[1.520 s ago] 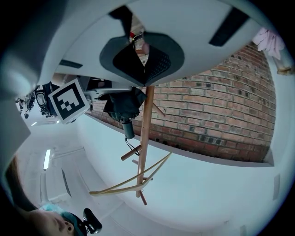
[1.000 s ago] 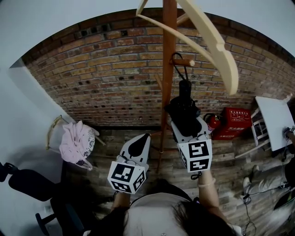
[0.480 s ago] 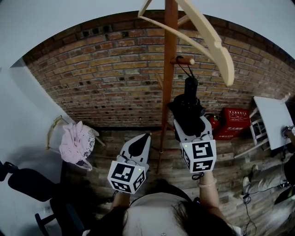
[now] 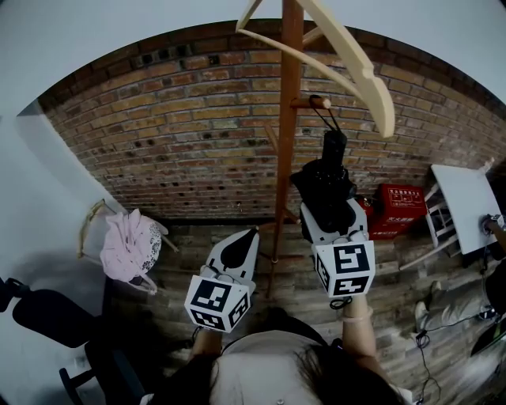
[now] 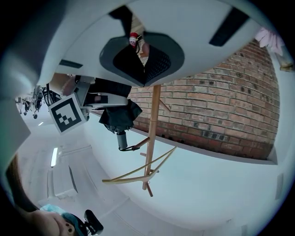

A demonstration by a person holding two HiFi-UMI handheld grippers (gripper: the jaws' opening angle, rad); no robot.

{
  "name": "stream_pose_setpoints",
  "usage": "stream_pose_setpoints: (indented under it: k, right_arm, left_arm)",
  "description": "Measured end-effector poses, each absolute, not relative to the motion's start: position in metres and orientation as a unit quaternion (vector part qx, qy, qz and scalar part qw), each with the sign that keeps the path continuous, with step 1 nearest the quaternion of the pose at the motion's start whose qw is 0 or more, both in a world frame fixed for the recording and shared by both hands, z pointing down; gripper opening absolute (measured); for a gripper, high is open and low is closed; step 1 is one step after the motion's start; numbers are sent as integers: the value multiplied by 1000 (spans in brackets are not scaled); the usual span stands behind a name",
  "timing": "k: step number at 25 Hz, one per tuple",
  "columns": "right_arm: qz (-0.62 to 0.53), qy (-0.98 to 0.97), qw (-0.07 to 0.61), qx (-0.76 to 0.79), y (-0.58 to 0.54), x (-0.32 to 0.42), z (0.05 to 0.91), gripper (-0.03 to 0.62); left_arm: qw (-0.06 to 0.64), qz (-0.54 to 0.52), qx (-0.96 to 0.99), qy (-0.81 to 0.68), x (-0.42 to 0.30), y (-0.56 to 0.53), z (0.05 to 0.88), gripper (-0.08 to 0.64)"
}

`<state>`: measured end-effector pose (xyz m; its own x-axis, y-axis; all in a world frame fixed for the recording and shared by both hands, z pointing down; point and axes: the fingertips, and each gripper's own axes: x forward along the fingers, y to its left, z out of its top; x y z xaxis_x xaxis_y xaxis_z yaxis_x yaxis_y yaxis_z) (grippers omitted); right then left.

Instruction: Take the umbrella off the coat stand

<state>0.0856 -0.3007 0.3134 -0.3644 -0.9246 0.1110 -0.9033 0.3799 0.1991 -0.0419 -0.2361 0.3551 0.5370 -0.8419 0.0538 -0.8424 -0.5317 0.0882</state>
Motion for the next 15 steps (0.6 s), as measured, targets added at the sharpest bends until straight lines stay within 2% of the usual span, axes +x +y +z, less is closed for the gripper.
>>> stream_pose_setpoints:
  k: [15]
  right_arm:
    - [-50,-815,99,569,-281,90,310,299]
  left_arm:
    - [54,0,877,-477,-48,-218,354,9]
